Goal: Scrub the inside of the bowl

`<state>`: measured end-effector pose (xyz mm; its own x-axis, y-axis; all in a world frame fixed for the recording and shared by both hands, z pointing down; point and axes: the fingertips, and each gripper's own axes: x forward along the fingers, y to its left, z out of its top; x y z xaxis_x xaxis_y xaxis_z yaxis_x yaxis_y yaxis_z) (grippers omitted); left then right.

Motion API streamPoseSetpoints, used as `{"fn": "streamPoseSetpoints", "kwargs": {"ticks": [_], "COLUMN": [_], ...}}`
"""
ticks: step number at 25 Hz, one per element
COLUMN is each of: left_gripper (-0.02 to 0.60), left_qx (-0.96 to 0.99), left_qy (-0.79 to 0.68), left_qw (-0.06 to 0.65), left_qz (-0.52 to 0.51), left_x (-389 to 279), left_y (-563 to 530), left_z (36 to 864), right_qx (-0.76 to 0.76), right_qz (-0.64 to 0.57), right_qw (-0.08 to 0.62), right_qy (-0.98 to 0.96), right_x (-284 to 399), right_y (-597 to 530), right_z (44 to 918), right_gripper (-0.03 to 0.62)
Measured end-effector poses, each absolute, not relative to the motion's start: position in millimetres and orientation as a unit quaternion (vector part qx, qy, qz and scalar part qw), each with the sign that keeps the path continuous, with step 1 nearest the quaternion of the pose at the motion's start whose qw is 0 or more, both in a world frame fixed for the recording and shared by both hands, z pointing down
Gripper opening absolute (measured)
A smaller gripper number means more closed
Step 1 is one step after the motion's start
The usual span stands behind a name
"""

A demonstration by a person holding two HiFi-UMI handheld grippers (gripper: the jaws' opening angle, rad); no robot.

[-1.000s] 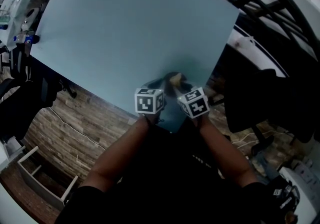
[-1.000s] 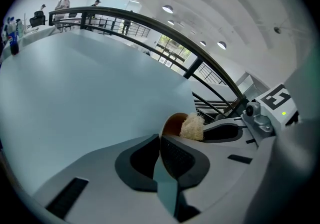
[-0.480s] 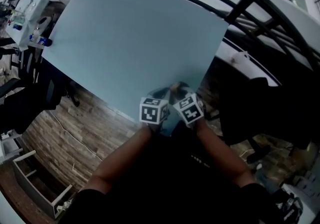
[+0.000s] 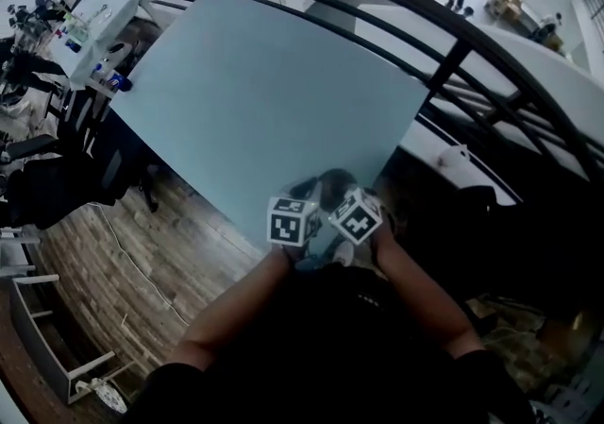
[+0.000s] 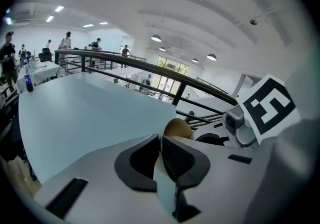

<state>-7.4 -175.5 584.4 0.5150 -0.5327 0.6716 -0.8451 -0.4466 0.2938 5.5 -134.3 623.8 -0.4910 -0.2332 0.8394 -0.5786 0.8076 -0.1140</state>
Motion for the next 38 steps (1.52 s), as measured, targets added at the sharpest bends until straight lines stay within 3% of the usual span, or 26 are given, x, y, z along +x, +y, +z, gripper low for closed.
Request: {"fn": "streamPoseSetpoints", "kwargs": {"ticks": [9,16,20,30,38], "left_gripper": [0.017,0.018,0.018,0.019,0.023], "left_qx": [0.782,0.800,0.801,0.797,0.805], "left_qy": [-0.465,-0.449,-0.460,-0.457,-0.451], "left_qw": [0.358,0.353,0.332,0.349,0.344], "left_qz": [0.210,0.184,0.190,0.183,0.175], "left_x": [-6,13,13,26,38], "left_y": [-154,-153,-158,-155,-158], "left_z": [589,574,571,569,564], "right_qx": [0.271,0.235,0.202,0.310,0.238], "right_qz": [0.109,0.141,0.155,0.167,0.177], "right_qw": [0.477,0.431,0.453,0.430,0.402], "right_qy": [-0.829,-0.860,-0.855,-0.831,-0.866], "right_x": [36,24,30,65,45], "right_y": [-148,-132,-119,-152,-136], "right_z": [615,608,612,603,596], "right_gripper": [0.071,0.071,0.071,0.071,0.071]}}
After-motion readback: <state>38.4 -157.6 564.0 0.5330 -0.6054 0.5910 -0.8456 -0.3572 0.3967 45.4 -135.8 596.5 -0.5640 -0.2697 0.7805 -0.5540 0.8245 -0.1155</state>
